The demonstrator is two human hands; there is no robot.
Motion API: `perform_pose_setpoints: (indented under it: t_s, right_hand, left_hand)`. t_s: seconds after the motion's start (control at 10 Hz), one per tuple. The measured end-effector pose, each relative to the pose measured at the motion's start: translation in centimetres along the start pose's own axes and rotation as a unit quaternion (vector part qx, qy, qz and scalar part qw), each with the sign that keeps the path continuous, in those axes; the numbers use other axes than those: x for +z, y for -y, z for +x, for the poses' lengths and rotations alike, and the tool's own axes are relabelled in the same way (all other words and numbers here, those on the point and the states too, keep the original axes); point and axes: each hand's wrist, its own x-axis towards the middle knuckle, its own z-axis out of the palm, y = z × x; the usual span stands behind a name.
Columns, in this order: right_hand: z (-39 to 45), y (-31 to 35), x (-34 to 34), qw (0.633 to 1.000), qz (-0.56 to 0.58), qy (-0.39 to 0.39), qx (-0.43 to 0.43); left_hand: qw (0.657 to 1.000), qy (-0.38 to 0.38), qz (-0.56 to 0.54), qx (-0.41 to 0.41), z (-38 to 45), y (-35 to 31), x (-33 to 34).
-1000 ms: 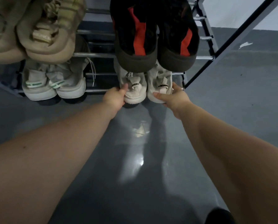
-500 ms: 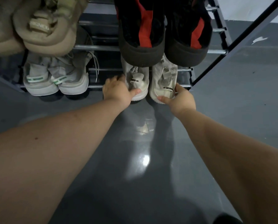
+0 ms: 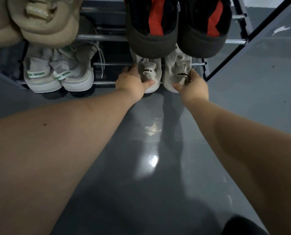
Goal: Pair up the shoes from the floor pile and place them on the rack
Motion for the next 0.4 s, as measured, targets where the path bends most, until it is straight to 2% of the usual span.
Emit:
perform_pose_setpoints:
  t_s: [0.1, 0.2, 0.4]
  right_hand:
    - [-0.1, 0.5, -0.3, 0.999, -0.04, 0.012, 0.006]
    - [-1.6, 0.7, -1.1, 0.992, -0.125, 0.028, -0.018]
    - [-6.8, 1.3, -3.5, 0.951, -0.291, 0.087, -0.06]
  left_hand:
    - [0.999, 0.029, 0.041, -0.001, -0.9, -0.4, -0.8]
    - [0.997, 0.042, 0.069, 0.0, -2.7, 0.0, -1.2]
    - [0.985, 0.082, 0.148, 0.029, -8.1, 1.0, -2.6]
